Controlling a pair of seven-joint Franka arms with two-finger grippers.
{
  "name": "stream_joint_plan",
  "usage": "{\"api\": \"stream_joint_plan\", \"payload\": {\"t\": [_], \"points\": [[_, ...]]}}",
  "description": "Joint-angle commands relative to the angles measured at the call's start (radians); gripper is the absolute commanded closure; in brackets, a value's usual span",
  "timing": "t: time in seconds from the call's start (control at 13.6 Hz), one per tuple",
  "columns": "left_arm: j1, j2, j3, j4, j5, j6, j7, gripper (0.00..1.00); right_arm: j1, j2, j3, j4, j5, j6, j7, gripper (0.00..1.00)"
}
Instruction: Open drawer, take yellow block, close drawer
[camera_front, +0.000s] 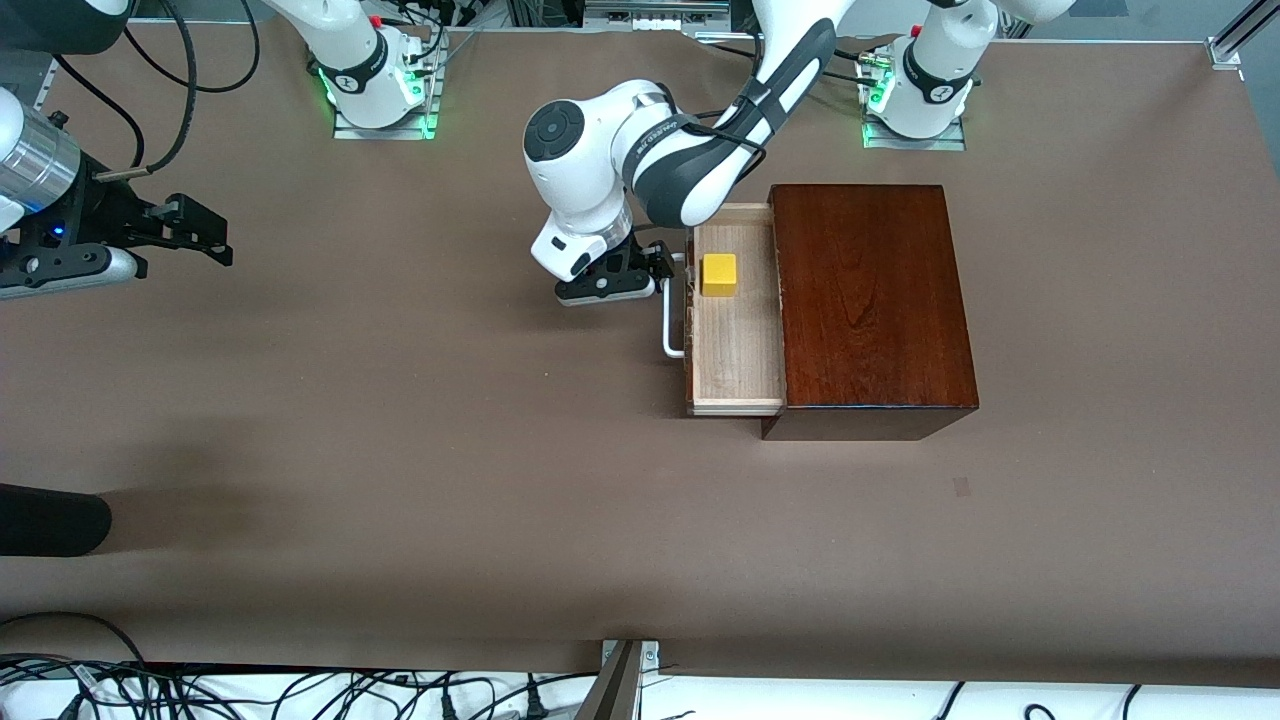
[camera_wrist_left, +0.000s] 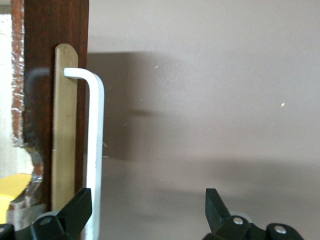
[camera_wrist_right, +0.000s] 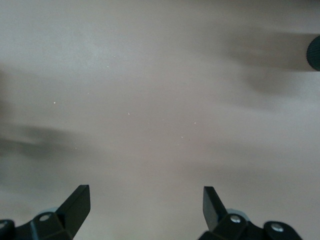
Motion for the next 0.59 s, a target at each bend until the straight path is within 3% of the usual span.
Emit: {"api": "stream_joint_plan", "payload": {"t": [0.0,0.29,0.51], "points": [[0.007,-0.037,0.018,0.042,-0.020,-0.089,0.079,0.00,-0.014,0.007,0.009,0.020,0.006,-0.017,0.005,0.00],[0.105,-0.151,0.015,0.040,-0.028,-0.176,0.212,0.00,-0.013,0.003,0.013,0.020,0.006,-0.035,0.007,0.00],[0.246,-0.240,0.010,0.029,-0.092,-0.248,0.347,0.00,-0.008,0.001,0.024,0.020,0.006,-0.049,0.005,0.00]]}}
